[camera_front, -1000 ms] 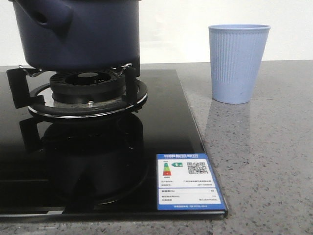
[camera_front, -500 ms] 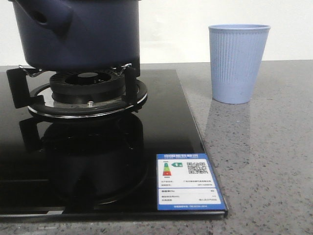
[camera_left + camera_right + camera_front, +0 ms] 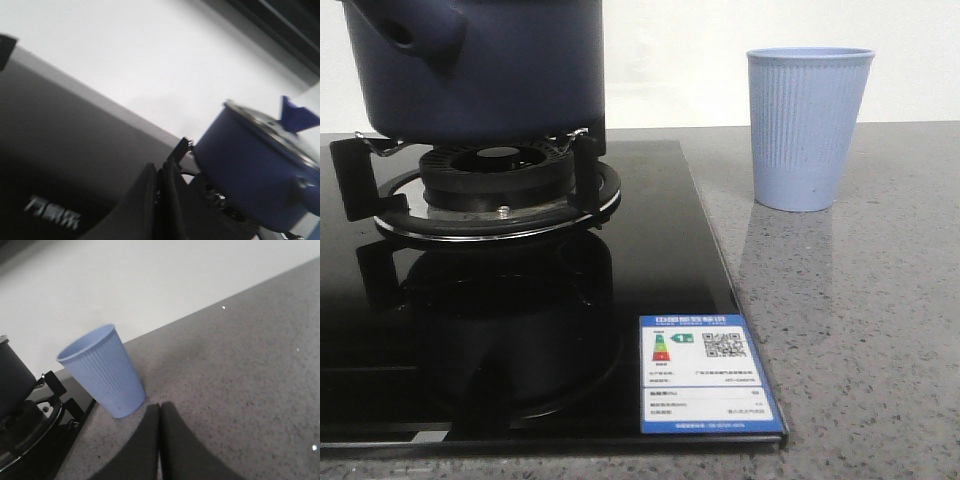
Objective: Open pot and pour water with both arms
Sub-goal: 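Reach the left gripper to the blue lid knob and grasp it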
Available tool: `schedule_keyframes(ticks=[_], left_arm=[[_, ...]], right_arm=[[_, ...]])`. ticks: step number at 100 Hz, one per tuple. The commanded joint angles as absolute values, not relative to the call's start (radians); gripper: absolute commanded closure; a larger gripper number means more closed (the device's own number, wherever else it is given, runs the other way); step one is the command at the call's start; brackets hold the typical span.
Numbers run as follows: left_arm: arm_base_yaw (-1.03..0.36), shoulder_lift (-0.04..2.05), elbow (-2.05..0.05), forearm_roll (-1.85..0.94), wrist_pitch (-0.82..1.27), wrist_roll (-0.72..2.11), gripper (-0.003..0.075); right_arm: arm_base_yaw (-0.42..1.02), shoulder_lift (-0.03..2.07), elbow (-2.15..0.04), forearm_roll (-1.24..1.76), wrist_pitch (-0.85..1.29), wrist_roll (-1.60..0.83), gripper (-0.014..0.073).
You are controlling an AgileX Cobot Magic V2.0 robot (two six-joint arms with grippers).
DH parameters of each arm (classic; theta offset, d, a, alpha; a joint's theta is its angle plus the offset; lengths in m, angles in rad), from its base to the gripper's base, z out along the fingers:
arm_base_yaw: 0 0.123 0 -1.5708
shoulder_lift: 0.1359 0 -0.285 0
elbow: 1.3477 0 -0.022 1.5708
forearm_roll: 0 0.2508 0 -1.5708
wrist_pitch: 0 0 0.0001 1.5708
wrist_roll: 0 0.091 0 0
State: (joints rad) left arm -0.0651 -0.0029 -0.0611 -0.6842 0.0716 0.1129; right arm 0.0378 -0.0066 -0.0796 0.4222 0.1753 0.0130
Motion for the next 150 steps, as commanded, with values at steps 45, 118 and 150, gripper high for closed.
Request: schedule_keyframes(ticks=[45, 118, 150], left_arm=[[-0.088, 0.442, -0.575, -0.441, 0.275, 0.242, 0.0736], [-0.542, 0.895, -0.722, -0.383, -0.113, 0.296, 0.0215], [-0.542, 1.114, -0.855, -0.382, -0.178, 0.296, 0.0211]], right_arm=[[0.043, 0.451, -0.549, 0.335, 0.403, -0.172, 0.0655], [0.205, 0.538, -0.567, 0.403, 0.303, -0.247, 0.0099], [0.205, 0.538, -0.567, 0.403, 0.303, -0.247, 0.0100]])
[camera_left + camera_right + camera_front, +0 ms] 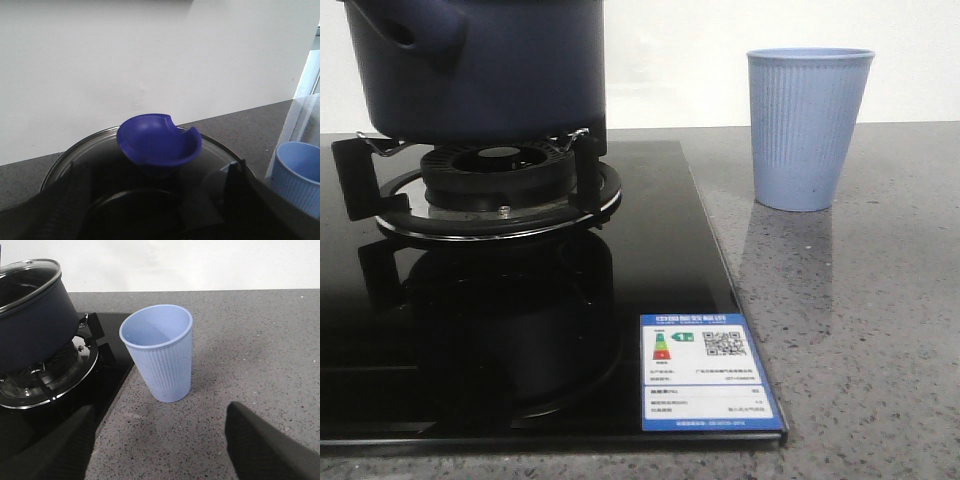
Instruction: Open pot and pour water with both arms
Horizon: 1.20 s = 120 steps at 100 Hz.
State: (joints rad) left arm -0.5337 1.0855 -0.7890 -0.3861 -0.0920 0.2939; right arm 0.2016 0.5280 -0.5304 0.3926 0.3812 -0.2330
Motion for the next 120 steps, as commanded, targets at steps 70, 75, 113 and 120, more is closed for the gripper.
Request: schedule_keyframes(ticks=[70, 75, 113, 120], left_arm=[[-0.526, 1.311, -0.949, -0.334, -0.251, 0.296, 0.0212], [-0.524, 1.318, -0.949, -0.334, -0.251, 0.296, 0.0216], [-0.524, 1.319, -0.949, -0.334, -0.298, 0.296, 0.0318], [-0.524, 1.312, -0.949, -0.334, -0.306, 0.296, 0.0318]], right_arm=[[0.205, 0.538, -0.567, 0.403, 0.301, -0.247, 0.0100], [0.205, 0.538, -0.567, 0.403, 0.301, -0.247, 0.0100], [0.205, 0.538, -0.567, 0.403, 0.301, -0.247, 0.0100], [0.205, 0.538, -0.567, 0.403, 0.301, -0.247, 0.0100]])
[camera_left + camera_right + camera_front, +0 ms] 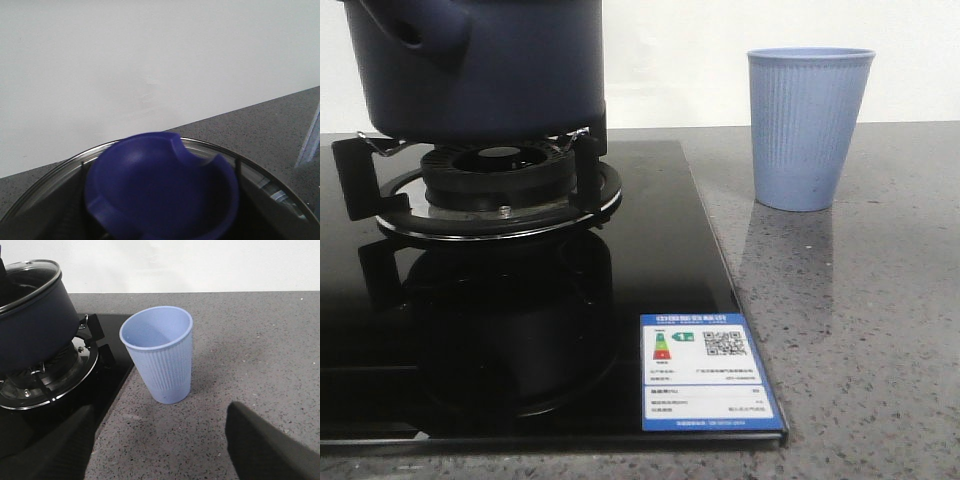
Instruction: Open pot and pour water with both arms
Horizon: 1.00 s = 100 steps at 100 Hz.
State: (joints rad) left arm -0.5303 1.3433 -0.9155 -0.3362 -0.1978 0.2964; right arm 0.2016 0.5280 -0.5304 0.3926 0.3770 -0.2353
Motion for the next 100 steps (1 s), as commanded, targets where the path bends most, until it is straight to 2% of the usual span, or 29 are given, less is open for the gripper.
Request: schedule_keyframes(ticks=[1, 32, 58, 100], left_arm=[[-0.524, 1.311, -0.949, -0.334, -0.306, 0.296, 0.0318], [-0.513, 1.213, -0.956, -0.334, -0.317, 0.296, 0.0318], [-0.405, 1.096, -0.956, -0.334, -0.265, 0.296, 0.0318], [-0.183, 0.953, -0.956, -0.334, -0.128, 0.296, 0.0318]], right_arm=[[0.205, 0.538, -0.567, 0.403, 0.301, -0.247, 0.0100], [0.205, 0.538, -0.567, 0.397, 0.301, -0.259, 0.0100], [0.225, 0.632, -0.565, 0.404, 0.261, -0.261, 0.0100], [0.422, 0.914, -0.486, 0.404, -0.156, -0.261, 0.0100]])
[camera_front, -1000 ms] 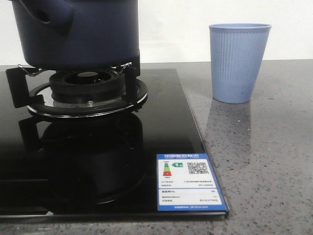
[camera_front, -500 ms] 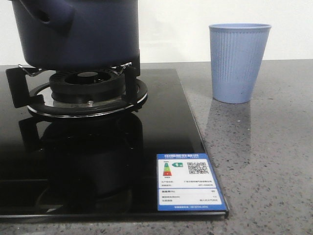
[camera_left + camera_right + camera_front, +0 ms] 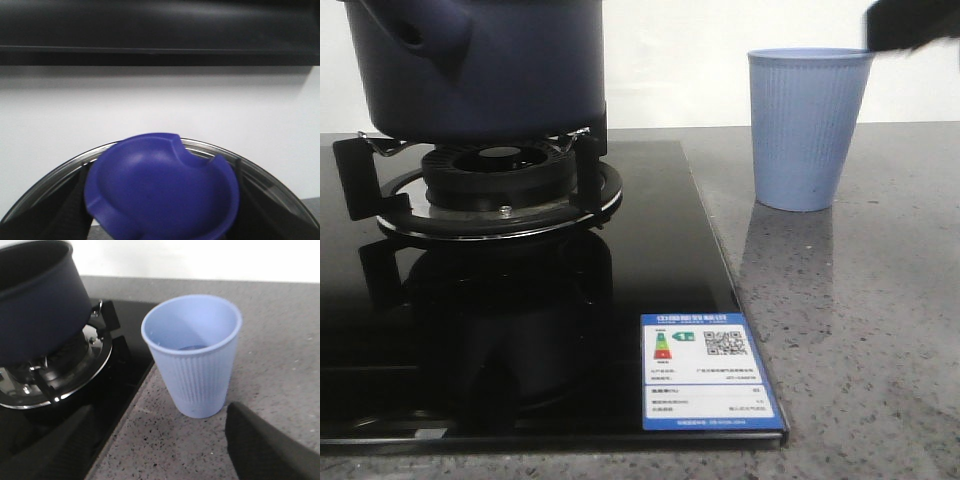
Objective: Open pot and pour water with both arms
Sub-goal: 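Move the right gripper to the light blue cup and grasp it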
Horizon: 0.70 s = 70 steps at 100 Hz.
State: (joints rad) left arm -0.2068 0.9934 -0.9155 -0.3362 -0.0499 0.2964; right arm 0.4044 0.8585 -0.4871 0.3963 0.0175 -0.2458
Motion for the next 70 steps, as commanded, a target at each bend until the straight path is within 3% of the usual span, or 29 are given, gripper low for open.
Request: schedule_keyframes(ticks=[1, 70], left_arm=[[-0.182, 0.953, -0.956, -0.334, -0.126, 0.296, 0.0318], [-0.165, 0.933, -0.956, -0.334, -0.117, 0.296, 0.0318]], right_arm=[[0.423, 0.919, -0.484, 0.404, -0.171, -0.261, 0.0100], [0.491, 1.369, -0.476, 0.404, -0.746, -0.229, 0.0099]])
